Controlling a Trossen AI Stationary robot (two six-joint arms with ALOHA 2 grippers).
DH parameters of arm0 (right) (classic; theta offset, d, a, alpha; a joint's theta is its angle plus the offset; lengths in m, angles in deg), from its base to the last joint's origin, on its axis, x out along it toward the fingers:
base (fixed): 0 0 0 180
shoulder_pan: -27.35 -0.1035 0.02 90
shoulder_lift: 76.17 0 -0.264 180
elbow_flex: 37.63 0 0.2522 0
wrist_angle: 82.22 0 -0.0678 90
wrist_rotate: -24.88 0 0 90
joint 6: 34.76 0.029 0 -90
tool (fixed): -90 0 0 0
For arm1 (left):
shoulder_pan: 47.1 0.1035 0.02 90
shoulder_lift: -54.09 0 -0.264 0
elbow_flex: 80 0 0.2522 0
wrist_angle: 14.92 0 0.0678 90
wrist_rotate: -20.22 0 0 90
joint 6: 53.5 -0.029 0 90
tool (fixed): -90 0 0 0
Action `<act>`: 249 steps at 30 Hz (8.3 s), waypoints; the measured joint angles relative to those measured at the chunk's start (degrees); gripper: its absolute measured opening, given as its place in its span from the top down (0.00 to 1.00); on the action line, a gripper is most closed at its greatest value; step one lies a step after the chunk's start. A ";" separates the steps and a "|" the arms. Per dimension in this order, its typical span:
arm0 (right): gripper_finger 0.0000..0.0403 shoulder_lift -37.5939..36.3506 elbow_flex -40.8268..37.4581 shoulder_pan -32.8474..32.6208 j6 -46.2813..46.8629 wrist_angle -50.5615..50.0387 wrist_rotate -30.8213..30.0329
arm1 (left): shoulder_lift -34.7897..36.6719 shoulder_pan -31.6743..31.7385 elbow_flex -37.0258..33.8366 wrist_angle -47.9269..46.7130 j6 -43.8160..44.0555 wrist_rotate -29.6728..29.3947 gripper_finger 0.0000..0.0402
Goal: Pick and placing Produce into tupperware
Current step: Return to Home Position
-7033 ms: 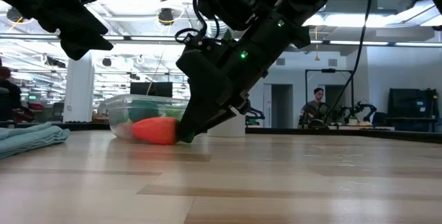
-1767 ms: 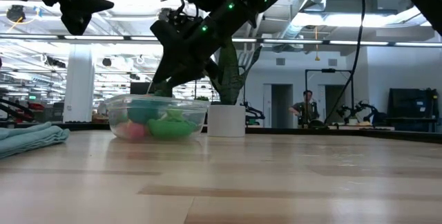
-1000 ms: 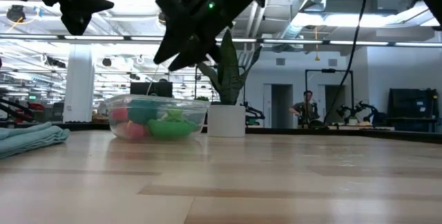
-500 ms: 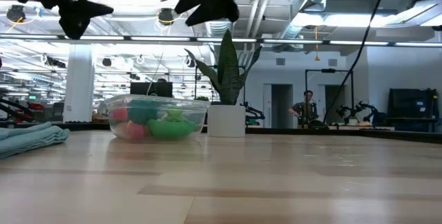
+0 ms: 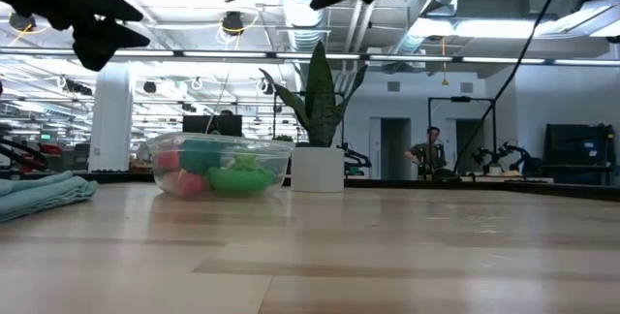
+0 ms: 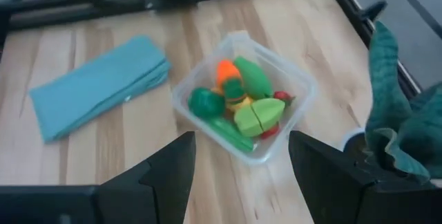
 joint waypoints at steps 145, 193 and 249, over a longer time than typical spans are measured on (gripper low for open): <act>0.44 -62.95 -93.77 5.92 9.36 80.26 13.79 | 14.65 14.23 -20.44 45.43 -29.33 19.36 0.56; 0.44 -96.57 -93.83 -2.21 12.88 42.86 7.08 | 14.64 14.18 -20.44 45.13 -28.15 20.39 0.56; 0.44 -91.37 -93.85 -4.95 -13.46 42.83 4.48 | 14.67 14.18 -20.44 32.33 -30.46 21.97 0.56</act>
